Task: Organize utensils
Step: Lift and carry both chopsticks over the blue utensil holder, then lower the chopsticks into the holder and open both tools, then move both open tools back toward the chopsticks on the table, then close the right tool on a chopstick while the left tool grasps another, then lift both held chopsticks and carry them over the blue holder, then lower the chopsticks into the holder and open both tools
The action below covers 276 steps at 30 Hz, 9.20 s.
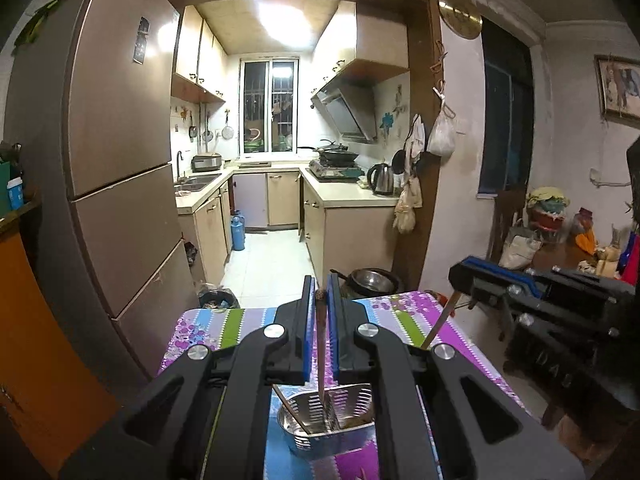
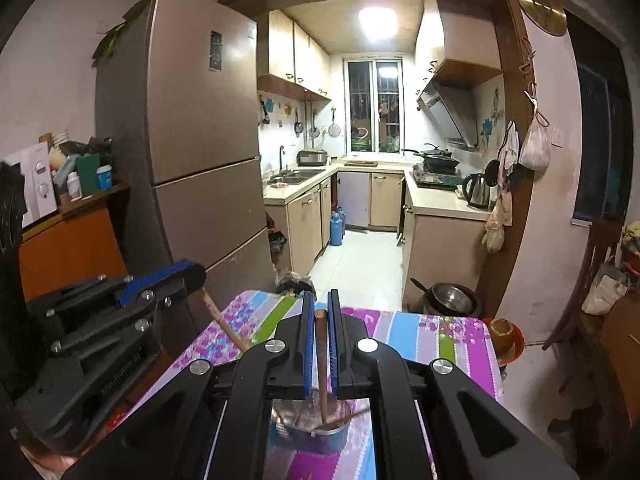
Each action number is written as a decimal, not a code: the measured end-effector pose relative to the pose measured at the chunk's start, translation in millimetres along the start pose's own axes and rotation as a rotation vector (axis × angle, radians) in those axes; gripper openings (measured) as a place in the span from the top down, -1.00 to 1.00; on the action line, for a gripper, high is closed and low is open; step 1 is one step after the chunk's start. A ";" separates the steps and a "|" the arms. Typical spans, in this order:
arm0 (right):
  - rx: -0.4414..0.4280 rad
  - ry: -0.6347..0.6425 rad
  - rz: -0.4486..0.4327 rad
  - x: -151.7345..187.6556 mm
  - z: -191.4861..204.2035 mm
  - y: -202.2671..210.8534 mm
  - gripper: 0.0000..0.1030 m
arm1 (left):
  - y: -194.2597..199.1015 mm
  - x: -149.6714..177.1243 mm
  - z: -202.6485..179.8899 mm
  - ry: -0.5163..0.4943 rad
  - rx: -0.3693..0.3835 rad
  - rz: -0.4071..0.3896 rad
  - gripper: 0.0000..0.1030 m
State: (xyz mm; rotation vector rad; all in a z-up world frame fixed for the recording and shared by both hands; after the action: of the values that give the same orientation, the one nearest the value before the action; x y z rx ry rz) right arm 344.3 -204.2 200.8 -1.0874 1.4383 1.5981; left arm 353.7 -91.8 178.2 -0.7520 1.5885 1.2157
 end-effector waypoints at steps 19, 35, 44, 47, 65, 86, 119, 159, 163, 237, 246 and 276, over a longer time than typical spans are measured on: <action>-0.041 -0.118 0.129 67.6 -2.7 -82.2 0.85 | -77.2 83.0 14.4 0.080 0.024 0.177 0.91; -0.018 -0.093 0.069 82.1 -42.6 2.0 0.78 | 2.2 57.1 48.2 0.162 0.035 -0.010 0.90; -0.042 -0.058 0.044 144.7 -79.9 148.3 0.69 | 135.9 46.4 72.5 0.094 -0.014 -0.212 0.87; -0.028 -0.048 0.031 177.9 -90.8 194.3 0.55 | 170.6 68.2 63.5 0.001 -0.037 -0.219 0.87; 0.252 0.052 0.132 421.5 -33.6 193.2 0.55 | 169.5 349.4 8.9 -0.107 -0.045 0.130 0.42; 0.305 0.006 0.144 458.4 -3.6 149.0 0.55 | 137.7 416.3 6.0 -0.072 -0.103 0.164 0.48; 0.419 -0.060 0.098 465.4 -9.7 134.1 0.85 | 134.1 424.7 9.3 -0.004 -0.083 0.109 0.89; 0.239 0.289 -0.086 320.3 5.3 210.4 0.86 | 184.1 276.4 22.4 0.031 0.012 0.016 0.89; 0.183 0.286 -0.063 296.1 1.2 196.4 0.86 | 166.3 253.3 32.1 0.091 0.050 0.067 0.89; -0.019 0.090 -0.054 26.8 25.2 76.8 0.87 | 43.7 5.1 -7.9 -0.008 -0.001 -0.012 0.89; 0.004 0.022 -0.068 24.5 6.5 12.7 0.87 | -18.8 26.7 -1.0 -0.011 -0.019 0.058 0.89; 0.003 0.072 -0.005 82.6 -5.1 38.0 0.39 | 7.3 41.7 52.7 0.091 -0.091 -0.018 0.86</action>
State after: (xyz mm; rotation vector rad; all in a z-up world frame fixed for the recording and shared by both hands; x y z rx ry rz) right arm 278.2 -216.1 139.4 -1.1573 1.4829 1.5670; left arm 349.7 -36.4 139.7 -0.8893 1.6053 1.2630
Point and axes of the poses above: each gripper's, at about its wrist camera, not at the fingertips, and y roughly against the way its jaws point, z to its left, x to its underside, the point moved 9 cm from there along -y, roughly the way its jaws point, and after that the axes turned 4 degrees about x, right-handed, at the moved point
